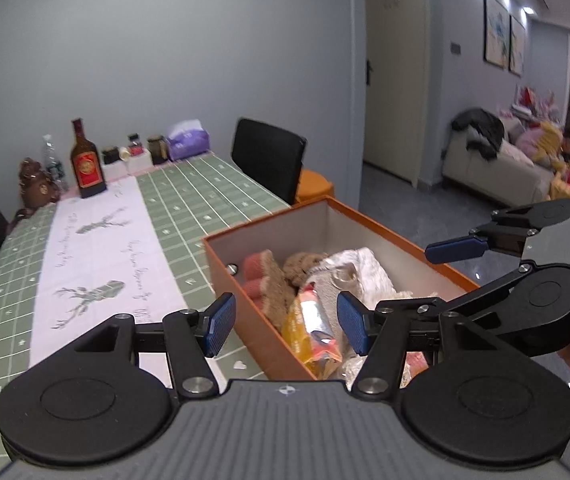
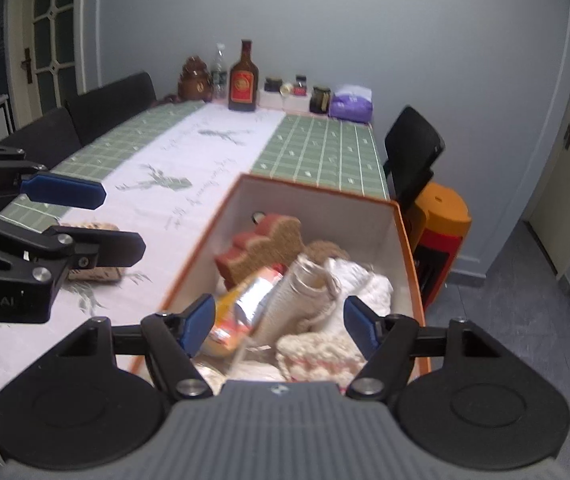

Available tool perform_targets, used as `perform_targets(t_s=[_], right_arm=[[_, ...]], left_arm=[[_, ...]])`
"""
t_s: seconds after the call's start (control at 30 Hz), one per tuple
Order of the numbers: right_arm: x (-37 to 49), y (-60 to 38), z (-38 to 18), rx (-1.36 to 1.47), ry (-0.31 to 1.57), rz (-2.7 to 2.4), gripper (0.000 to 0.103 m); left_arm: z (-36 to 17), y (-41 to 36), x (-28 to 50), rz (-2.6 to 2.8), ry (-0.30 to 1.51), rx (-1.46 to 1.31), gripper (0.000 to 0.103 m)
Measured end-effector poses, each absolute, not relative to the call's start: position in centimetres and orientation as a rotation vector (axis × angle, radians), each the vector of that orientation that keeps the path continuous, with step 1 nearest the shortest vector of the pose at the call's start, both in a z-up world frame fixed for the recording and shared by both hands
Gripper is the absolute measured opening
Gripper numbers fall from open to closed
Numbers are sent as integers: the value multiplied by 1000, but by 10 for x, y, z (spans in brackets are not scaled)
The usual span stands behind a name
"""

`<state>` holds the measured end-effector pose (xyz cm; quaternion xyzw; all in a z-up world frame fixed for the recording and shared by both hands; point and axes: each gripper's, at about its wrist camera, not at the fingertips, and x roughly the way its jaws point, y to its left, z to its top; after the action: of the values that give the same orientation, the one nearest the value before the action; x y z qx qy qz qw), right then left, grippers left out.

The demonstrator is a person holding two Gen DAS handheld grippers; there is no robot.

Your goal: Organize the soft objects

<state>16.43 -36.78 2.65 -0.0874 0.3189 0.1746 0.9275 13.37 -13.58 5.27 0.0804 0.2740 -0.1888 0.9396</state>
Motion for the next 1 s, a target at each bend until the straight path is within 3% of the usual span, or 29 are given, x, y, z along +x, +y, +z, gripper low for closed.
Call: perform_targets(t_s=[0.43,0.53,0.6,1.0], right_arm=[[81,-325,61,-145,427,373,87],[62,-319,58,-127,365,340,90],[49,-316,55,-99,321,323,93],[-11,-295,7,86,138,204,100]], left_arm=[[66,-79,66,-267,371,86,69],[64,-68,52,-233,323,58,76],[60,-62,43,-208,299,48,91],[16,-28,8,57,205,7,97]])
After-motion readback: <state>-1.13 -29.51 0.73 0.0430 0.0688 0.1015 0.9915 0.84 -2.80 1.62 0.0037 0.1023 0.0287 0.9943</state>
